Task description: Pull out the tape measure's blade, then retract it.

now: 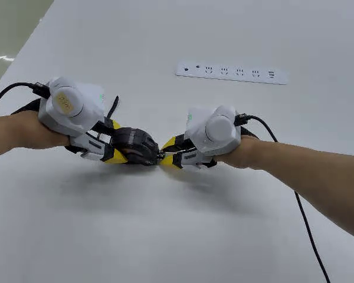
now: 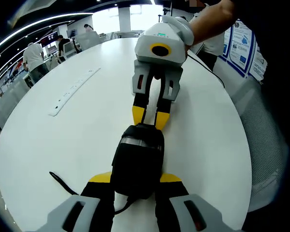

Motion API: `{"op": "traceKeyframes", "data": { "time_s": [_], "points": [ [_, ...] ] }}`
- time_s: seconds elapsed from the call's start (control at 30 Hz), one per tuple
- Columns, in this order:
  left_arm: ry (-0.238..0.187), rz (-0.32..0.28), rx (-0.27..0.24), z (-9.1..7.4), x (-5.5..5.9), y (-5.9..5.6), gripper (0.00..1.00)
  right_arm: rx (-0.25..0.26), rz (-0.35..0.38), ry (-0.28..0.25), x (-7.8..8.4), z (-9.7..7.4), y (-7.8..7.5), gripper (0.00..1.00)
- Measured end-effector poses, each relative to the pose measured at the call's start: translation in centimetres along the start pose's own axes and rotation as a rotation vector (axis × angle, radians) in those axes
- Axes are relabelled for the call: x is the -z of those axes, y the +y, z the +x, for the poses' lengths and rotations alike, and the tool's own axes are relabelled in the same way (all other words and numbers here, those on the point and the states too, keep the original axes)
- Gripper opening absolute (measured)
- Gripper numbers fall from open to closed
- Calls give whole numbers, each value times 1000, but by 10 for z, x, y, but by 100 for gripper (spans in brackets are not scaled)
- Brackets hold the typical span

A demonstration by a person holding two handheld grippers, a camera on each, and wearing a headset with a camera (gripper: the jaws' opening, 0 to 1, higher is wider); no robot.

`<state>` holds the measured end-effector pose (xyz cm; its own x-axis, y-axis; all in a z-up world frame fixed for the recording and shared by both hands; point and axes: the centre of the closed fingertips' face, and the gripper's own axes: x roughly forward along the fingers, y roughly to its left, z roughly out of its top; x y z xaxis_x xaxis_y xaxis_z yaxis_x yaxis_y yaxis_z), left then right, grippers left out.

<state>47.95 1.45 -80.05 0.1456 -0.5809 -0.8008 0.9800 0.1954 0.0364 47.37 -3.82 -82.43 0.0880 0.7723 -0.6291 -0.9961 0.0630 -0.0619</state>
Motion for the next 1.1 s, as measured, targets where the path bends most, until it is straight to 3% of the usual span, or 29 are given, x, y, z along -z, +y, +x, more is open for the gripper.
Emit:
{"op": "traceKeyframes", "data": {
  "time_s": [1.1],
  "points": [
    [0,-19,-4,1,0,0,29,-14,-6,16,18,-26,1,11]
  ]
}}
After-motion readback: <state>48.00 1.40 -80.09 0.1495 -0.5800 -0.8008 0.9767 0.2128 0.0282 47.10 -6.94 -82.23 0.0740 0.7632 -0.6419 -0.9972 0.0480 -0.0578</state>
